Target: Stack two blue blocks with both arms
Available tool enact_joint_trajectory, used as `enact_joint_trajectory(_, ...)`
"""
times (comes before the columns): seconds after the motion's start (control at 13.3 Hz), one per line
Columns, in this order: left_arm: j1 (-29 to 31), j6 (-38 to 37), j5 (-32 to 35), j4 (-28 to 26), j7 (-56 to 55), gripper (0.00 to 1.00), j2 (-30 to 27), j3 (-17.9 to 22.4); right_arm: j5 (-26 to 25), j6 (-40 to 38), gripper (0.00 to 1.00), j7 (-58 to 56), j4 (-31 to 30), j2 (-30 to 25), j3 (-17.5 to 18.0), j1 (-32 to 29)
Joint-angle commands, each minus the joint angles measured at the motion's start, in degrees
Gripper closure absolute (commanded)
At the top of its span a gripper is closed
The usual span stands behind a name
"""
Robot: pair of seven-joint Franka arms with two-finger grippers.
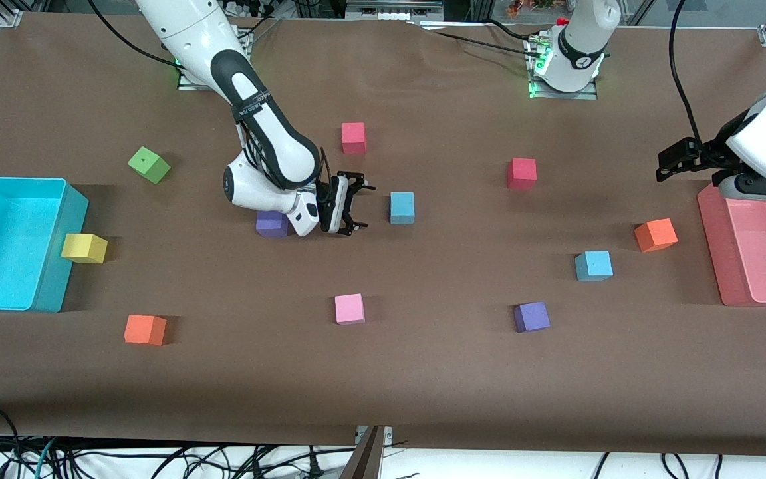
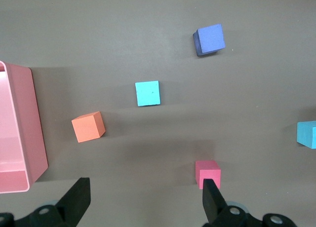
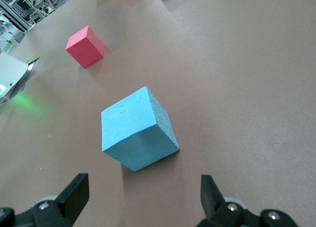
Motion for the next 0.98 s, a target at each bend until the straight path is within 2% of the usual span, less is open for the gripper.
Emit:
enact_joint_trajectory(0.0,0.0,-0.5,0.6,1.0,0.0,0.00,0.1,0.0,0.7,-0.7,0.00,-1.6,-1.0,-0.7,0.4,-0.6)
enact_joint_trajectory(0.91,-0.1,-0.7,0.5,2.0,0.3,0.00,0.0,-0.4,0.7,-0.6,0.00,-1.9,-0.7,-0.3,0.3,-0.5)
